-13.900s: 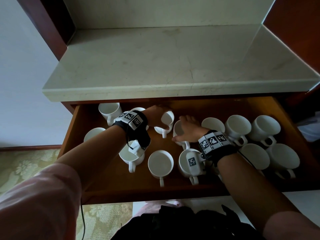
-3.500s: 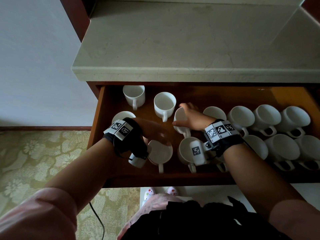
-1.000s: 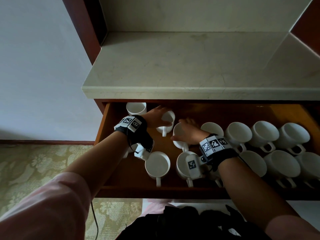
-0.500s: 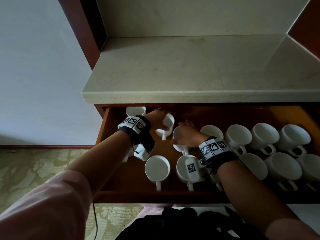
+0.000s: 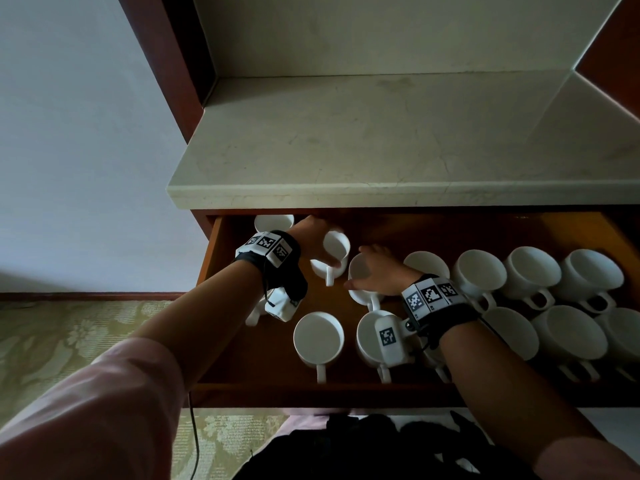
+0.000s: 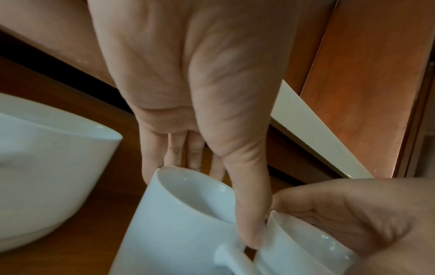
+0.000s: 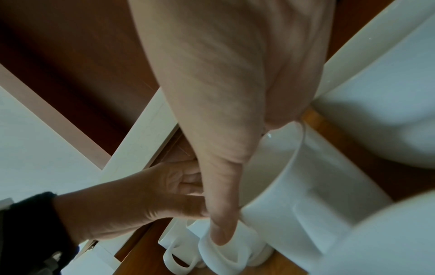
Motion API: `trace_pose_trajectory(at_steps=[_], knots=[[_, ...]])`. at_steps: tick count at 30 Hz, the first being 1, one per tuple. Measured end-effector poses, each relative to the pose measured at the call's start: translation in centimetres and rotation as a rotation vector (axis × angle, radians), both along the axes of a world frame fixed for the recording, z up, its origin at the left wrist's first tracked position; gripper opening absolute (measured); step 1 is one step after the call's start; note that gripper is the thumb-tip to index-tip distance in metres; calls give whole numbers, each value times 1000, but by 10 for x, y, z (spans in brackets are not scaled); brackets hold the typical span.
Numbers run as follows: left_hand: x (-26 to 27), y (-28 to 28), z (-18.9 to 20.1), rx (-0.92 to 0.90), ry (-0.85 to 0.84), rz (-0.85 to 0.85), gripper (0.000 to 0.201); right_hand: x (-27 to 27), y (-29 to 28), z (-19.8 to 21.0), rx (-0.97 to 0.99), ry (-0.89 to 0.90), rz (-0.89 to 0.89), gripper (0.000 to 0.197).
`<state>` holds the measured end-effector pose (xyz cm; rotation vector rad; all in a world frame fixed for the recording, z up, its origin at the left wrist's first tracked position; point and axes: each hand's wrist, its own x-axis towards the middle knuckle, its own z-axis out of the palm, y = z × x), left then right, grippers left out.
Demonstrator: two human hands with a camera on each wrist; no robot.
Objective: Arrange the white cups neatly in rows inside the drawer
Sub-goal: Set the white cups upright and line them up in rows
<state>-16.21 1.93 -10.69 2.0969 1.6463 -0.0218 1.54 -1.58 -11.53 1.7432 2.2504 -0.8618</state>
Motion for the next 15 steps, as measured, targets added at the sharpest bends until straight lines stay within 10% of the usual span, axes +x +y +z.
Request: trace_pose_trajectory(at_steps=[15], knots=[[-17, -18, -6, 12, 5, -43, 80, -1, -1, 0, 2, 24, -18, 93]])
